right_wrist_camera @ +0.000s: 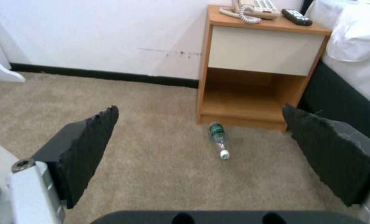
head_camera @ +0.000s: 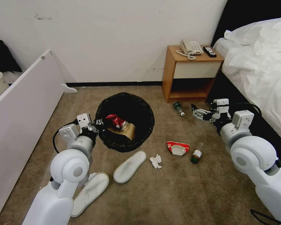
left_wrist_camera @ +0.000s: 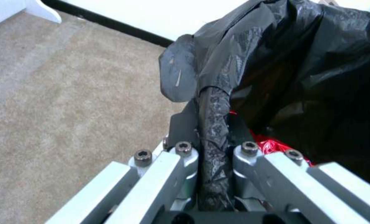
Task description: Pick up the trash bin, then pick up the garbage from the floor and place it into the trash bin.
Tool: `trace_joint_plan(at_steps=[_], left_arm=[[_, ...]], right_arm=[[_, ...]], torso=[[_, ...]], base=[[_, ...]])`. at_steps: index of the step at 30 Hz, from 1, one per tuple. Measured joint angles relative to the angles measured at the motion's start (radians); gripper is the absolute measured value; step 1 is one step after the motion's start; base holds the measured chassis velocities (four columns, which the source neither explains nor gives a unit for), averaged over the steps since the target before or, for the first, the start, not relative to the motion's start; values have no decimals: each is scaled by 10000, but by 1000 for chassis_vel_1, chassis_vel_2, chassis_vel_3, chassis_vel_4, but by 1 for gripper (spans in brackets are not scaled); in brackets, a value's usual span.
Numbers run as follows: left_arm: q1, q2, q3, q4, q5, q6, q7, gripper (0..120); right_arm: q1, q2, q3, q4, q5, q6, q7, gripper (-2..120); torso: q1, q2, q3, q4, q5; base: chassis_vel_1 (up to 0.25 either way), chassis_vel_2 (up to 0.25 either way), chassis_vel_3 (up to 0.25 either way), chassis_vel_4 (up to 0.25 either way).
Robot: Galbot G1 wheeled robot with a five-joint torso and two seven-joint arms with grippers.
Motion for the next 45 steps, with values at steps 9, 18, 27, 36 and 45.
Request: trace_joint_plan(at_steps=[9,18,27,36,45], left_arm=[[-31,-24,-6,7,-80,8,-1,4],[-45,-49,3,26,-98,-43,-3,4],[-53,-65,18,73,-42,-212,1,4],[-60,-61,27,79,-40,-220,12,4],[-52,-50,10,0,-195,-122,-46,4]], right_arm=[[127,43,-77,-78,-2,21,-6,100],[161,65,-131,-128,-16,51,-36,100],[221,102,-223,-169,-30,67,-42,100],[219,118,-238,-175,-62,78,-45,100],[264,121,-268,-175,-56,81,-45,100]], torso=[[0,0,1,0,0],[0,0,0,3,0],[0,0,0,1,0],[0,0,0,0,0],[0,-1,0,0,0]], base=[[0,0,0,0],[34,38,36,39],[0,0,0,0],[0,0,0,0],[0,0,0,0]])
